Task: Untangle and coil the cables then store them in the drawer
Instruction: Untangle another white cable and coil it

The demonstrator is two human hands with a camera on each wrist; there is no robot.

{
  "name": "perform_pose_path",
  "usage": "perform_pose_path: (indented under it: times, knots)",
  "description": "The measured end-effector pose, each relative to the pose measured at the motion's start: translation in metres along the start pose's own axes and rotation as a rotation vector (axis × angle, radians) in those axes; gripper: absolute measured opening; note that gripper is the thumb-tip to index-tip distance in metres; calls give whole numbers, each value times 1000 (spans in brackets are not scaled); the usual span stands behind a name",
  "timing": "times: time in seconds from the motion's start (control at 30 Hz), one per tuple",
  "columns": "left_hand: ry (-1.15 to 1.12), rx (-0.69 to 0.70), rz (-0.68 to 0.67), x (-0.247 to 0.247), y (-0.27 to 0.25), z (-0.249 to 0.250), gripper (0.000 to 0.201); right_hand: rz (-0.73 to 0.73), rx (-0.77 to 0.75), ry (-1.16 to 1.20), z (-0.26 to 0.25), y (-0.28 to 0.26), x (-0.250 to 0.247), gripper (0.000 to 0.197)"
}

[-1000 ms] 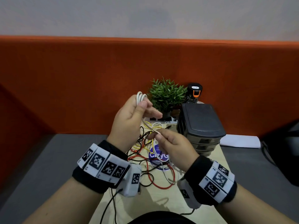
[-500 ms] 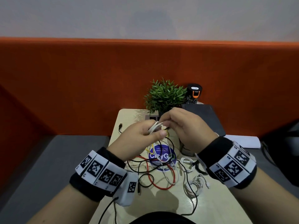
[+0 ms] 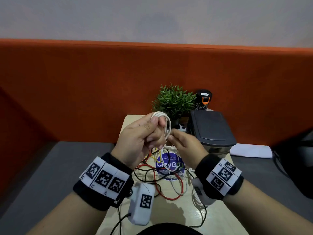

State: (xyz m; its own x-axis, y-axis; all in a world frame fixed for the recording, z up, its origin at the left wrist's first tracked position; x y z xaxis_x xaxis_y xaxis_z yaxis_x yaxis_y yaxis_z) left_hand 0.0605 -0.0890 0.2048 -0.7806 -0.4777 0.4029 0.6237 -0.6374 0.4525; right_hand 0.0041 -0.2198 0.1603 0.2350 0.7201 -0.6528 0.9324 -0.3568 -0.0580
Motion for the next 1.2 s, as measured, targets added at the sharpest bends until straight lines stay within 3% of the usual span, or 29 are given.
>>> perform_pose_path:
  times: [0.1, 0.2, 0.27, 0.5, 0.7, 0.8, 0.93, 1.1, 1.2]
  knots:
    - [-74, -23, 26, -3, 0, 2, 24, -106, 55, 254, 13, 1, 6, 38]
    - [-170, -32, 77, -4, 2, 2, 23, -175, 141, 590, 23, 2, 11, 31]
    - [-190, -30, 124, -3, 3, 0, 23, -172, 171, 647, 27, -2, 17, 31]
    - [16, 101, 174, -6, 7, -6, 21, -221, 165, 577, 16, -15, 39, 29]
    - [303, 171, 145, -15, 12, -8, 20, -148, 19, 178, -4, -22, 25, 27]
    - [617, 122, 59, -18, 10, -10, 18, -113, -49, 33, -13, -22, 17, 21]
    - [1071, 51, -188, -24, 3, -19, 22, 3, -116, 28, -22, -19, -11, 9]
    - [981, -102, -360, -22, -3, -25, 38, 62, -263, -131, -22, -9, -38, 13]
    - [1007, -141, -468, -22, -3, -25, 29, 140, -333, -142, -18, -5, -54, 20]
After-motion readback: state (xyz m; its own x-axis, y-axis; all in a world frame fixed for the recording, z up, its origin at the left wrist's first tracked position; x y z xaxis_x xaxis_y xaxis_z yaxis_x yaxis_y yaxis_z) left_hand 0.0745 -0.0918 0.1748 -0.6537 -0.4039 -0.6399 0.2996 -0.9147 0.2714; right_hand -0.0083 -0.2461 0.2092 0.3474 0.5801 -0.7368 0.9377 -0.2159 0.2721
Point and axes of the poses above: each hand's wrist, its own y-axis towards the middle knuckle, its own x-axis out of the palm, z = x × y, the point moved 3 cm from there along y, towards the middle knuckle, and after that the axes turned 15 degrees about x, right-handed, at the moved point
